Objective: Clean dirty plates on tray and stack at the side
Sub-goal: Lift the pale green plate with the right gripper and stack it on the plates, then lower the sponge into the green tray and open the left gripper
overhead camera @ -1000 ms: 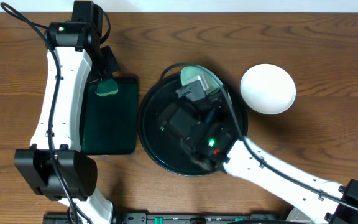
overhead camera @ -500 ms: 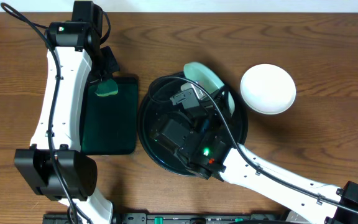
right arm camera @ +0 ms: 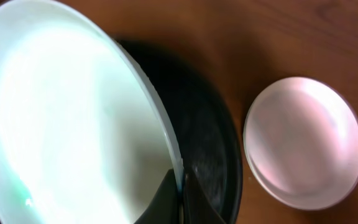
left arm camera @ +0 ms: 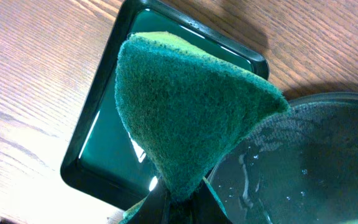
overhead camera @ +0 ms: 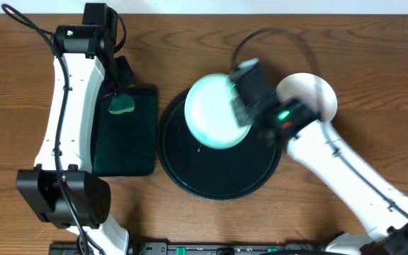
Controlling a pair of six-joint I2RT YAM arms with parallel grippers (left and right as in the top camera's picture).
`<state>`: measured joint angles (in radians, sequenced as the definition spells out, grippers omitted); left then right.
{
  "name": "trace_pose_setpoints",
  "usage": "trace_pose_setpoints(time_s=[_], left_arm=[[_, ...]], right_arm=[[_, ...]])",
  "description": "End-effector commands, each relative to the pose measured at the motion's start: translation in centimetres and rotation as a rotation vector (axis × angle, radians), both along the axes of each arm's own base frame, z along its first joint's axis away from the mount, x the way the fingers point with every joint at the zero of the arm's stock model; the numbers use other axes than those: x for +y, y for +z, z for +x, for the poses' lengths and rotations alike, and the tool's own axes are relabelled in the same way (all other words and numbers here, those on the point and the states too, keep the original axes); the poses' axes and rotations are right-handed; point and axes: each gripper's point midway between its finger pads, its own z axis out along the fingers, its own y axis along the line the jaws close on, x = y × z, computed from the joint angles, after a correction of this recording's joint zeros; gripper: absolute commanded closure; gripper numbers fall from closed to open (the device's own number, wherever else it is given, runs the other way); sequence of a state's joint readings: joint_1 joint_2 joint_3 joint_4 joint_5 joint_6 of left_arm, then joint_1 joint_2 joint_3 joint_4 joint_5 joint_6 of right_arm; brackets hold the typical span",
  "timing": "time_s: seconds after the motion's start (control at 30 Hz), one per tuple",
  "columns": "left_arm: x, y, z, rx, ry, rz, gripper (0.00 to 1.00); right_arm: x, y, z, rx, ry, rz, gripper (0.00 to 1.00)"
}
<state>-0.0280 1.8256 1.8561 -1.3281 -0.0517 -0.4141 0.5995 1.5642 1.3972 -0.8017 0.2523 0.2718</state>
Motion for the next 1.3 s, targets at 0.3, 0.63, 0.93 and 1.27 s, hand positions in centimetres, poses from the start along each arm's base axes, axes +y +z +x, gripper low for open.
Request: trace_pose_setpoints(time_s=[0.3, 0.63, 0.93, 1.27], left_arm=[[0.1, -0.2, 0.2, -0.003, -0.012, 0.01, 0.93], [0.1, -0.2, 0.2, -0.002, -0.013, 0.01, 0.93], [0.1, -0.3, -0.4, 0.024, -0.02, 0.012, 0.93], [0.2, -2.4, -1.3, 0.104, -0.225, 0.045, 0.93]], right_arm=[[-20.7, -2.9, 4.4, 0.161, -0.554, 0.246, 0.99], [-24.7, -13.6, 5.0, 0.354, -0.619, 0.263, 0.99], [-24.7, -13.4, 5.6, 0.364, -0.623, 0.274, 0.53], [-22.1, -1.2, 6.6, 0.138, -0.407, 0.254, 0.01]])
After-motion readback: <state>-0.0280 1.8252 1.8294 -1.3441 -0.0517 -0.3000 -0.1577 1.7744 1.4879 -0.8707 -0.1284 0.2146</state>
